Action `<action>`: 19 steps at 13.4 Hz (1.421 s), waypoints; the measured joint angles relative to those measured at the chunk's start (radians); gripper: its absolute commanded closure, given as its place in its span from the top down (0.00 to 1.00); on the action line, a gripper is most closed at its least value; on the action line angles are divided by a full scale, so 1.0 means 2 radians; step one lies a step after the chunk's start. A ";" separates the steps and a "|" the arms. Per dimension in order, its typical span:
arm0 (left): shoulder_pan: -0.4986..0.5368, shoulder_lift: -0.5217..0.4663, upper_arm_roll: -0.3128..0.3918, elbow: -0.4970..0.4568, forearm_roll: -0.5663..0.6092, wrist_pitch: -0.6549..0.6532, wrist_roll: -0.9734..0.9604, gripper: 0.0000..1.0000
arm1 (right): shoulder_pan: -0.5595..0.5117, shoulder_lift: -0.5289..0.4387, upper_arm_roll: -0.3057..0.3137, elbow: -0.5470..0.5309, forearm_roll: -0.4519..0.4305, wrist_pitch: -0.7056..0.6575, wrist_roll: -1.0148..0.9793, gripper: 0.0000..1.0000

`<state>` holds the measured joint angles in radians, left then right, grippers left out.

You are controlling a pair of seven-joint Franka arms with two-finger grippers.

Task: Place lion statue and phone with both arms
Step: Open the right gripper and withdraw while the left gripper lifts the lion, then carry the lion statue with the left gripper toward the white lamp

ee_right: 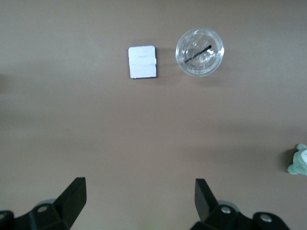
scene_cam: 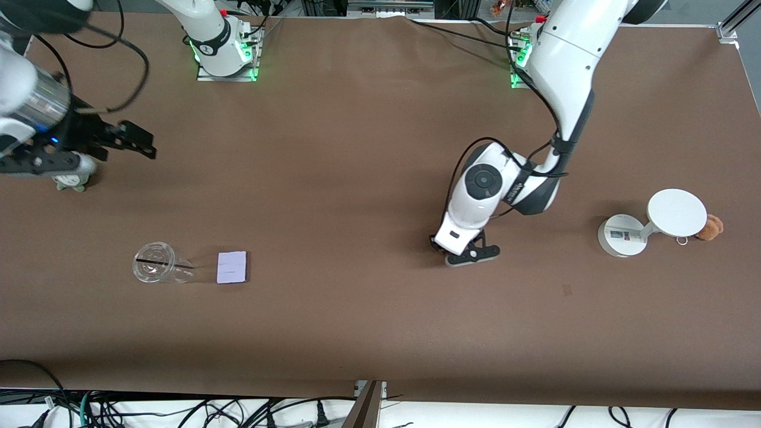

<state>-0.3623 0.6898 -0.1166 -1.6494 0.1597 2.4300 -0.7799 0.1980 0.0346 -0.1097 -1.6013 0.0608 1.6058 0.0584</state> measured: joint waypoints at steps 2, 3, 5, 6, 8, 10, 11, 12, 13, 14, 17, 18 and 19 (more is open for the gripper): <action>0.021 -0.018 0.001 0.001 0.000 -0.026 0.039 0.11 | 0.000 0.000 0.000 0.014 0.000 0.000 0.000 1.00; 0.036 -0.026 0.002 0.001 0.000 -0.035 0.070 0.12 | 0.000 0.001 0.000 0.018 0.000 0.000 0.000 1.00; 0.077 -0.039 0.002 0.000 0.000 -0.052 0.136 0.11 | 0.000 0.003 0.001 0.021 -0.003 0.000 -0.002 1.00; 0.100 -0.047 0.002 -0.004 0.001 -0.058 0.169 0.11 | 0.000 0.004 0.001 0.021 -0.006 0.001 -0.004 1.00; 0.140 -0.062 0.001 -0.021 0.001 -0.062 0.233 0.12 | 0.001 0.006 0.001 0.022 -0.012 0.001 -0.005 1.00; 0.177 -0.076 0.001 -0.042 0.001 -0.063 0.279 0.13 | 0.002 0.007 0.005 0.022 -0.012 0.000 -0.005 1.00; 0.193 -0.082 0.001 -0.053 0.001 -0.063 0.291 0.13 | 0.003 0.009 0.007 0.022 -0.012 -0.001 -0.005 1.00; 0.207 -0.087 0.000 -0.066 0.001 -0.062 0.297 0.13 | 0.004 0.010 0.008 0.022 -0.012 -0.005 -0.005 1.00; 0.219 -0.090 0.000 -0.078 0.001 -0.059 0.298 0.13 | 0.005 0.010 0.009 0.022 -0.012 -0.012 -0.005 1.00; 0.231 -0.092 0.000 -0.090 0.001 -0.050 0.299 0.13 | 0.006 0.009 0.009 0.019 -0.012 -0.017 -0.005 1.00; 0.251 -0.093 -0.001 -0.123 0.001 -0.009 0.302 0.14 | 0.006 -0.005 0.009 -0.006 -0.012 -0.013 -0.005 1.00; 0.256 -0.093 -0.001 -0.130 0.001 -0.001 0.302 0.14 | 0.006 -0.010 0.008 -0.012 -0.012 -0.011 -0.005 1.00; 0.260 -0.093 -0.001 -0.136 0.001 0.004 0.303 0.14 | 0.006 -0.014 0.007 -0.016 -0.012 -0.010 -0.005 1.00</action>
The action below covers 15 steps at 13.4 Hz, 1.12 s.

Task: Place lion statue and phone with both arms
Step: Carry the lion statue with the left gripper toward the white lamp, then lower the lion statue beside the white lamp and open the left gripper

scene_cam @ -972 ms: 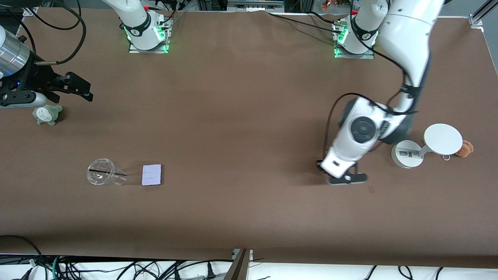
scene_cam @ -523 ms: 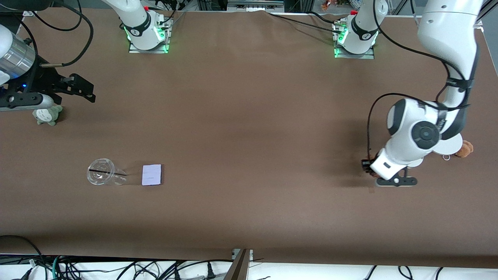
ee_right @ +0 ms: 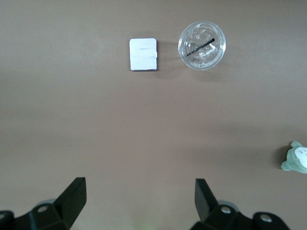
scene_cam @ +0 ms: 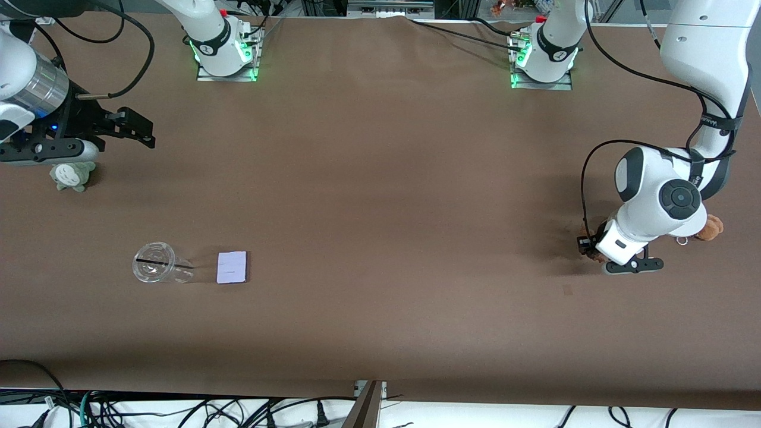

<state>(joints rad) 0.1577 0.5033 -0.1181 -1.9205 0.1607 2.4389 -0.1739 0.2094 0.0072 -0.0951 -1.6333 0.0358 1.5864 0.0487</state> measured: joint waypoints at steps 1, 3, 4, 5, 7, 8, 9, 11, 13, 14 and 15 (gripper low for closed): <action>0.002 0.000 0.000 -0.004 0.000 0.005 0.001 0.14 | 0.000 -0.002 0.000 -0.002 0.000 0.001 0.000 1.00; 0.004 -0.001 0.000 -0.015 0.000 0.022 0.001 0.16 | 0.000 -0.003 0.000 -0.003 -0.001 0.001 0.000 1.00; 0.004 -0.001 0.000 -0.023 0.000 0.034 0.001 0.16 | 0.000 -0.003 0.000 -0.003 -0.002 0.001 0.000 1.00; 0.005 -0.001 0.000 -0.033 0.000 0.045 0.001 0.16 | 0.000 -0.003 0.000 -0.003 -0.002 0.001 0.000 1.00; 0.008 -0.001 0.000 -0.047 0.000 0.059 0.001 0.16 | 0.000 -0.003 0.000 -0.003 -0.004 0.003 0.000 1.00; 0.008 -0.001 0.000 -0.050 0.000 0.060 0.002 0.16 | 0.000 -0.003 0.000 -0.003 -0.005 0.005 0.000 1.00; 0.008 -0.001 0.000 -0.052 0.000 0.061 0.004 0.16 | -0.001 -0.003 0.000 -0.003 -0.006 0.008 -0.001 1.00; 0.012 -0.001 0.000 -0.052 0.000 0.062 0.009 0.17 | -0.001 -0.004 0.002 -0.003 -0.007 0.010 -0.005 1.00; 0.018 -0.001 0.000 -0.059 0.000 0.079 0.018 0.40 | -0.001 -0.007 0.009 -0.003 -0.008 0.011 -0.005 1.00; 0.019 -0.001 0.000 -0.065 0.000 0.089 0.020 0.58 | 0.000 -0.008 0.010 -0.003 -0.009 0.011 -0.005 1.00; 0.020 -0.001 -0.001 -0.069 0.000 0.095 0.021 0.76 | 0.000 -0.008 0.011 -0.003 -0.009 0.011 -0.005 1.00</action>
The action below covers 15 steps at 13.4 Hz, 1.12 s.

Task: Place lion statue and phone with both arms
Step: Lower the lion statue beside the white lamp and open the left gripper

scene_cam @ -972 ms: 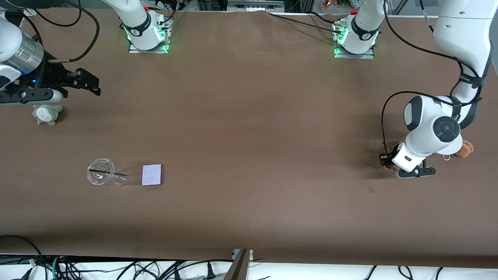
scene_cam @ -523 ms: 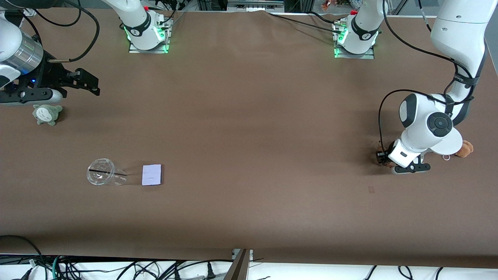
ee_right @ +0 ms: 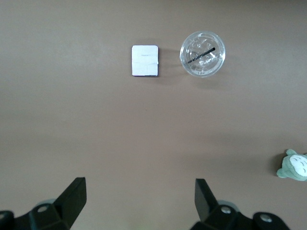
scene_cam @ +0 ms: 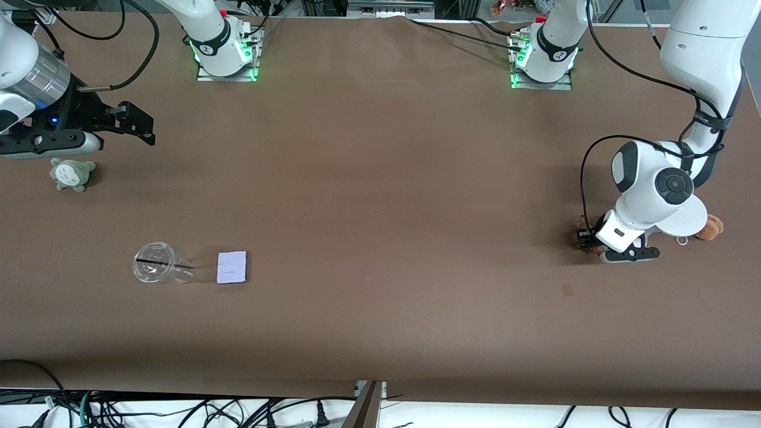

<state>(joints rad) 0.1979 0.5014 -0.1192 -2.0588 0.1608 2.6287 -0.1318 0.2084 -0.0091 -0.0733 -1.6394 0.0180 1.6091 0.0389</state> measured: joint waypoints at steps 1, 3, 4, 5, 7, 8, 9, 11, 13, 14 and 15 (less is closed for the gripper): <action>0.000 0.000 0.000 -0.002 0.000 0.003 0.000 0.95 | 0.000 0.000 0.000 0.000 0.000 0.000 0.000 1.00; 0.000 0.000 -0.001 -0.002 0.000 0.003 0.000 1.00 | -0.001 0.000 0.000 0.000 -0.001 0.000 0.000 1.00; 0.000 -0.001 -0.001 -0.002 0.000 0.003 0.000 1.00 | -0.002 0.000 0.000 0.000 -0.001 0.000 0.000 1.00; 0.000 -0.002 -0.002 -0.002 0.000 0.004 0.000 1.00 | -0.004 0.000 0.001 0.000 -0.001 0.000 0.000 1.00; 0.000 -0.006 -0.004 -0.002 0.000 0.002 0.000 1.00 | -0.014 0.000 0.009 0.000 -0.001 0.000 0.000 1.00; 0.000 -0.008 -0.008 0.000 0.000 -0.001 -0.002 1.00 | -0.021 0.000 0.016 0.000 -0.001 0.000 0.000 1.00; 0.000 -0.010 -0.013 0.003 0.000 -0.011 -0.007 1.00 | -0.026 0.000 0.021 0.000 -0.001 0.000 0.000 1.00; 0.000 -0.016 -0.028 0.020 0.000 -0.054 -0.025 1.00 | -0.029 0.000 0.024 0.000 -0.001 0.000 0.000 1.00; 0.000 -0.026 -0.047 0.045 0.000 -0.106 -0.049 1.00 | -0.030 0.000 0.027 0.000 -0.001 0.001 0.000 1.00; 0.000 -0.032 -0.057 0.060 0.000 -0.134 -0.058 1.00 | -0.030 0.000 0.027 0.000 -0.001 0.001 0.000 1.00; 0.000 -0.038 -0.065 0.077 0.000 -0.165 -0.063 1.00 | -0.030 0.000 0.028 0.000 -0.001 0.001 0.000 1.00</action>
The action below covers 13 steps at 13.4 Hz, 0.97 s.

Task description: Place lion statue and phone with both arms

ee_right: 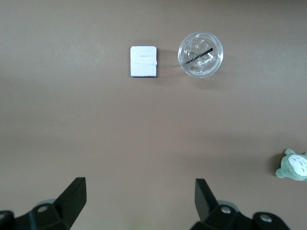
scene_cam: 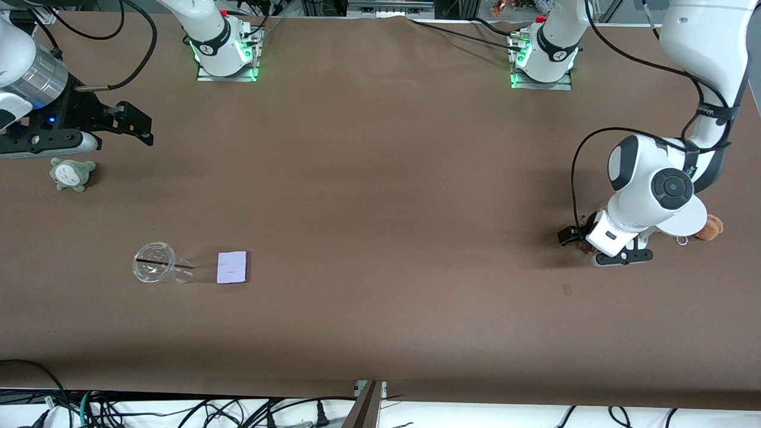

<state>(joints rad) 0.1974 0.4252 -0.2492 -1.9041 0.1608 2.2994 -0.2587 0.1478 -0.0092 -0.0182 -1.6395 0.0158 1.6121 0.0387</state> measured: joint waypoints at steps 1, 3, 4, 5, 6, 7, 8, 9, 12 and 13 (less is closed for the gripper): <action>0.000 -0.007 -0.006 0.020 0.000 -0.036 -0.003 1.00 | -0.001 0.000 0.000 0.000 0.000 0.002 0.000 1.00; 0.000 -0.021 -0.016 0.076 0.000 -0.126 -0.004 1.00 | -0.002 0.000 0.000 0.000 -0.001 0.004 0.000 1.00; 0.000 -0.027 -0.018 0.110 0.000 -0.176 -0.004 1.00 | -0.002 0.000 0.000 0.000 -0.001 0.005 0.000 1.00; 0.000 -0.032 -0.019 0.143 0.000 -0.221 -0.004 1.00 | -0.002 0.000 0.000 0.000 -0.001 0.005 0.000 1.00; 0.000 -0.034 -0.019 0.176 0.000 -0.262 -0.004 1.00 | -0.002 0.000 0.000 0.000 -0.001 0.005 0.000 1.00; 0.001 -0.035 -0.020 0.205 0.000 -0.296 -0.003 1.00 | -0.002 0.000 0.000 0.000 -0.001 0.005 0.000 1.00; 0.000 -0.035 -0.021 0.233 0.000 -0.328 -0.001 1.00 | -0.002 0.000 0.000 0.000 -0.001 0.005 0.000 1.00; 0.001 -0.036 -0.023 0.256 0.000 -0.351 0.003 1.00 | -0.002 0.000 0.000 -0.001 -0.001 0.005 0.000 1.00; 0.005 -0.035 -0.023 0.301 -0.001 -0.405 0.033 1.00 | -0.002 0.000 0.000 -0.001 -0.001 0.005 0.000 1.00; 0.010 -0.035 -0.023 0.313 -0.001 -0.422 0.051 1.00 | -0.002 0.000 0.000 -0.001 -0.001 0.005 0.000 1.00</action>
<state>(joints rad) 0.2168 0.3548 -0.2945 -1.2782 0.1590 1.4556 -0.1572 0.1432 -0.0090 -0.0183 -1.6406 0.0132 1.6229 0.0387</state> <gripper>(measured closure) 0.000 0.000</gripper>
